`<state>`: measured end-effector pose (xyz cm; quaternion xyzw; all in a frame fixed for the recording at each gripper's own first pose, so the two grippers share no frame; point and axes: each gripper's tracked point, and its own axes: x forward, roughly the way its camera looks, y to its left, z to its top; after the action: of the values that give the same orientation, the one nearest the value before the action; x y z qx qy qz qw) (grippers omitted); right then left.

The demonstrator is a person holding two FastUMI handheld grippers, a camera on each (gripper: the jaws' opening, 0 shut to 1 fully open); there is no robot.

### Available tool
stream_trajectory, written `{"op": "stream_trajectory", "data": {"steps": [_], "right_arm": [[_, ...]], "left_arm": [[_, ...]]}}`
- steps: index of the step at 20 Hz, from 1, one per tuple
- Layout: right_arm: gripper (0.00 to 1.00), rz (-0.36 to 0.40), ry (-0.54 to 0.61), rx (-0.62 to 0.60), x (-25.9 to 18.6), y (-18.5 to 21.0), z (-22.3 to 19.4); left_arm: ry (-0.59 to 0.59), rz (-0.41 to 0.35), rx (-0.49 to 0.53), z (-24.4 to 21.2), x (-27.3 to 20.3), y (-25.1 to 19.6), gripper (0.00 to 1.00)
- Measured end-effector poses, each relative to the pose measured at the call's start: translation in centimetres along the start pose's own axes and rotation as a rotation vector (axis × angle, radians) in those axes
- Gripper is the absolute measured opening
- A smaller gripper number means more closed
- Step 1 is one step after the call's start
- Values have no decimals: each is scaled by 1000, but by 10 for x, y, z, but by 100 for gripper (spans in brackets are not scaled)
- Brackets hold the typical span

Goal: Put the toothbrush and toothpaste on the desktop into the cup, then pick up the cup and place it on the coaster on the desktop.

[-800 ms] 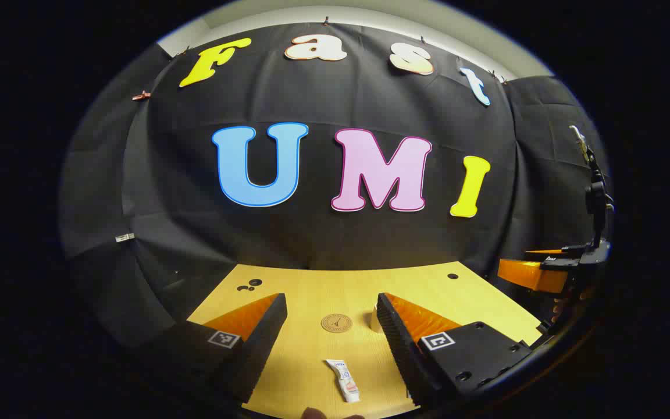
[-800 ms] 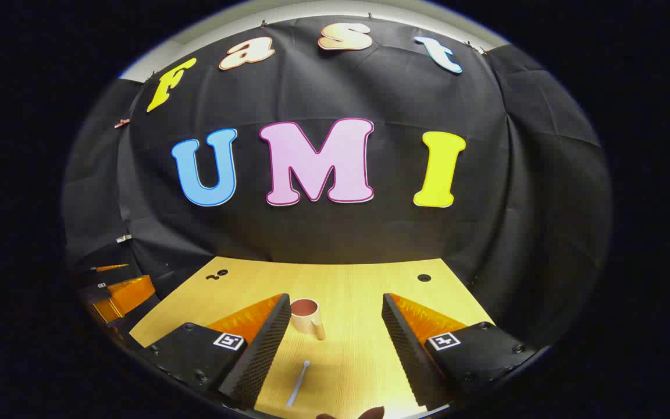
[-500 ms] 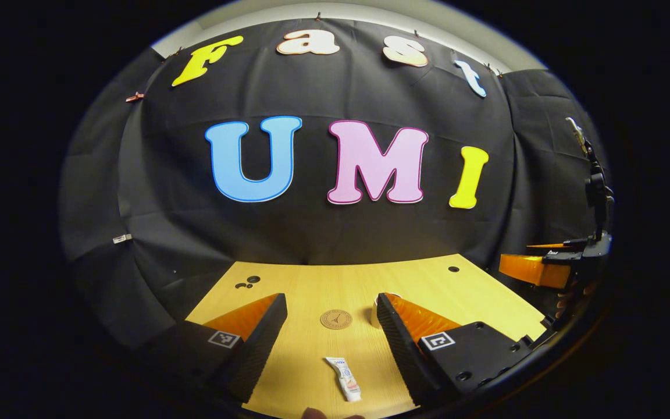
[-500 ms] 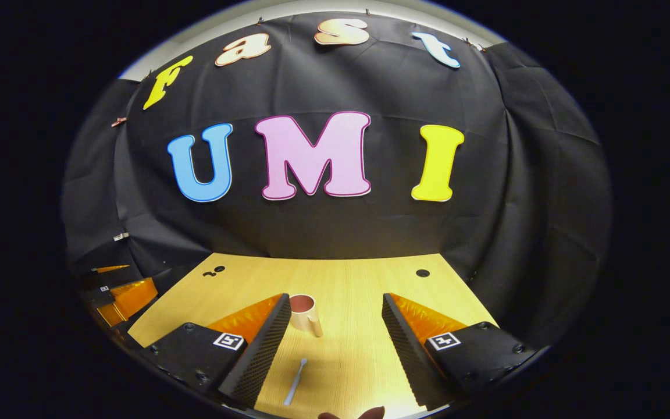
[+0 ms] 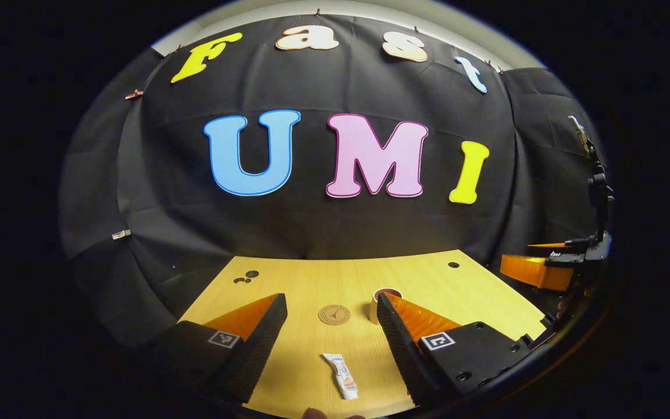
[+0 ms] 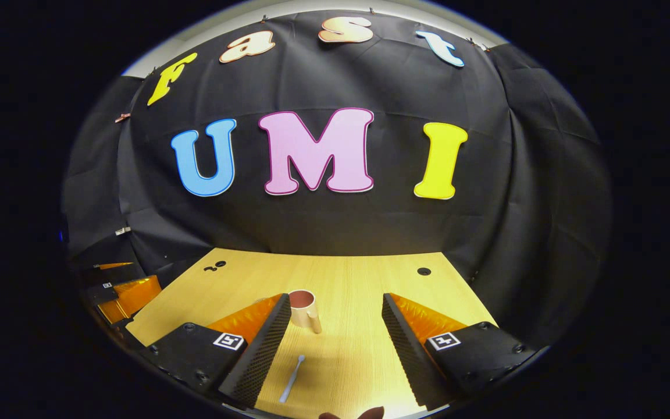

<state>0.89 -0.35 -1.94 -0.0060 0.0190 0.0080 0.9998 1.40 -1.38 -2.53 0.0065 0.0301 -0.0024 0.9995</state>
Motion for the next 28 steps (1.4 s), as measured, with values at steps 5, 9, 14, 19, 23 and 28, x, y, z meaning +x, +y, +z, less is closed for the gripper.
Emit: {"op": "stream_trajectory", "data": {"steps": [5,9,14,19,23,28], "right_arm": [[98,14,57,0,5,1,-23],[98,36,115,3,16,1,-43],[97,57,204,-6,34,-5,-74],[98,66,265,14,45,-11,-93],[98,60,285,4,50,-11,-101],[98,67,302,6,51,-9,-103]], "left_arm": [[145,-5,-48,-50,26,-18,97],[295,44,-60,-117,63,-21,97],[532,121,-30,-221,112,-17,94],[637,174,14,-261,131,-9,91],[706,176,68,-284,134,-12,89],[722,168,57,-290,134,-15,84]]}}
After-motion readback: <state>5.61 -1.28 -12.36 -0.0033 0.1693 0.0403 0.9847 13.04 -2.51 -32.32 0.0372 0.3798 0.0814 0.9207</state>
